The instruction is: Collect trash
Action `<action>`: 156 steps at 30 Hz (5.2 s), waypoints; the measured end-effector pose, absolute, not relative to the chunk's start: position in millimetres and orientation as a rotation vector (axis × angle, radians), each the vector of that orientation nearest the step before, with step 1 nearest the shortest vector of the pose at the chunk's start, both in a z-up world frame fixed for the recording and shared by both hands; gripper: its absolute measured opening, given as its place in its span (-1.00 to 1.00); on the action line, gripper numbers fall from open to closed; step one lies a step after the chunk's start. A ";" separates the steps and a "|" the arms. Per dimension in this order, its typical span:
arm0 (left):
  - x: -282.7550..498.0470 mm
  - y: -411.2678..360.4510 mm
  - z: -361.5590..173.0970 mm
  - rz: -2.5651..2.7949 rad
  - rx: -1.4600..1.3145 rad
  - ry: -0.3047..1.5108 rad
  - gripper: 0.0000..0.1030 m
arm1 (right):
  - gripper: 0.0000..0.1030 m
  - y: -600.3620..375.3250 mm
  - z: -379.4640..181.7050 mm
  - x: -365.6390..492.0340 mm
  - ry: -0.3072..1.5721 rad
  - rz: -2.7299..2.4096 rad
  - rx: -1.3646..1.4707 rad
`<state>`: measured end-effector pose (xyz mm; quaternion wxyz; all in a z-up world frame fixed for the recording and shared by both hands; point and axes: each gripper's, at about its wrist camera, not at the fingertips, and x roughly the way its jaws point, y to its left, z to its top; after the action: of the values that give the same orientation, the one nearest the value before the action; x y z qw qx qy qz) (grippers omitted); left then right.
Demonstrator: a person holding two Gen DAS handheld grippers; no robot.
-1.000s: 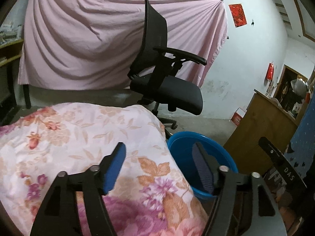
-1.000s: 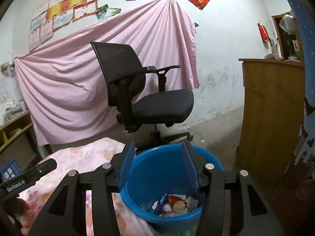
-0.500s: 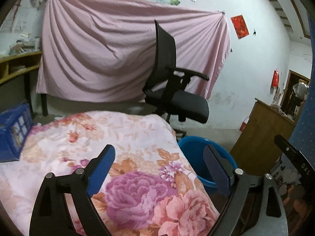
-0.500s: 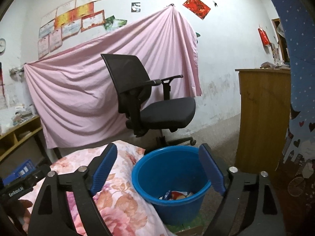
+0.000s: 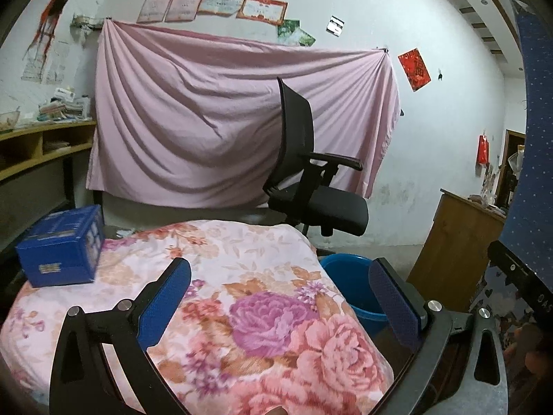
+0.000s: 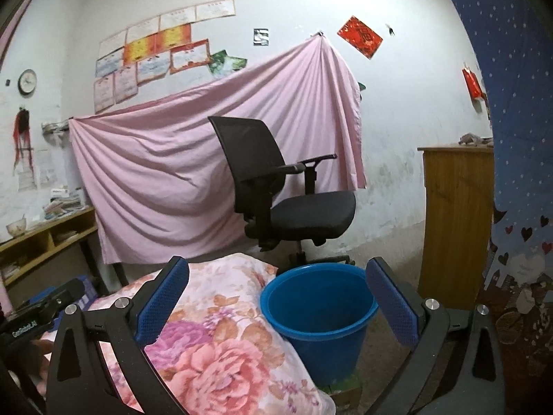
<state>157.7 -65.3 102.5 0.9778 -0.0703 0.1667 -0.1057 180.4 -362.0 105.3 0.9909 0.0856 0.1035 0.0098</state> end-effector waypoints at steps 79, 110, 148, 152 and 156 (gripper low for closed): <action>-18.9 -46.0 17.1 -0.154 -0.031 0.243 0.96 | 1.00 -292.3 22.9 8.6 0.132 -0.024 0.007; -21.3 -48.8 17.4 -0.154 -0.025 0.234 0.96 | 1.00 -292.8 23.4 8.7 0.133 -0.023 0.005; -21.5 -49.8 16.2 -0.154 -0.027 0.232 0.96 | 1.00 -292.3 23.6 8.7 0.136 -0.022 0.004; -21.7 -49.4 16.0 -0.154 -0.027 0.231 0.96 | 1.00 -292.3 23.6 8.4 0.137 -0.022 0.004; -21.5 -49.8 15.9 -0.154 -0.026 0.231 0.96 | 1.00 -292.4 23.7 8.6 0.137 -0.022 0.004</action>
<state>-21.5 -49.8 15.9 0.9903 -0.0129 0.1152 -0.0767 8.6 -292.4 23.7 0.9976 0.0018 0.0683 -0.0109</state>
